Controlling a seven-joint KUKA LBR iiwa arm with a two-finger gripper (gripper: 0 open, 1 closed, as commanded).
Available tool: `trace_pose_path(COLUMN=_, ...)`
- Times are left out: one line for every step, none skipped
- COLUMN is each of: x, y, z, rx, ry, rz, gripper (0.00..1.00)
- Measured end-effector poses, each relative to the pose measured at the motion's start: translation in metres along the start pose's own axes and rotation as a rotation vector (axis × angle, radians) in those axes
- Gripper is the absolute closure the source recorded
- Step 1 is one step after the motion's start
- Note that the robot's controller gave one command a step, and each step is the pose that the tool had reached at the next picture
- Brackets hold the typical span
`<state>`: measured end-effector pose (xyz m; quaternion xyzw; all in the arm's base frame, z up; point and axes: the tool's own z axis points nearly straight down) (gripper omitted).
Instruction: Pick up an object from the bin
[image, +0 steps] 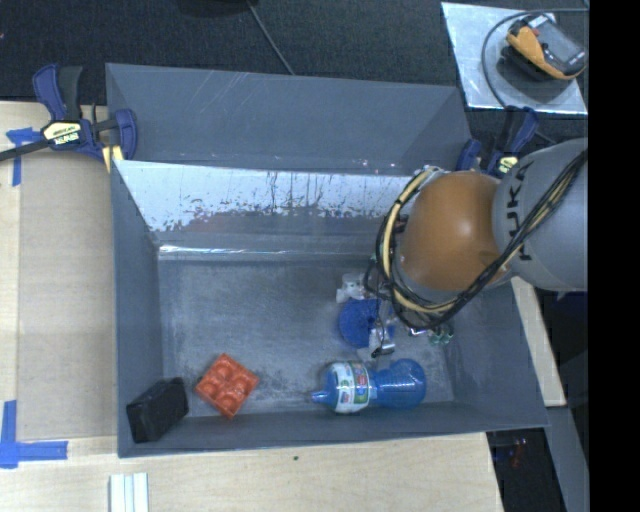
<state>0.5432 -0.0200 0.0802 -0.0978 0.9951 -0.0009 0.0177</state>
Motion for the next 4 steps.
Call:
trace_pose_path(x=-0.006, y=-0.01, z=-0.059, rx=0.0, ry=-0.008, rz=0.042, gripper=1.0)
trace_pose_path(x=-0.006, y=-0.01, z=-0.059, rx=0.0, ry=-0.008, rz=0.043, gripper=1.0)
trace_pose_path(x=0.017, y=-0.007, z=-0.021, rx=0.003, ry=-0.017, rz=-0.104, gripper=1.0)
trace_pose_path(x=-0.004, y=-0.022, z=0.002, rx=0.002, ry=-0.012, rz=-0.188, gripper=1.0)
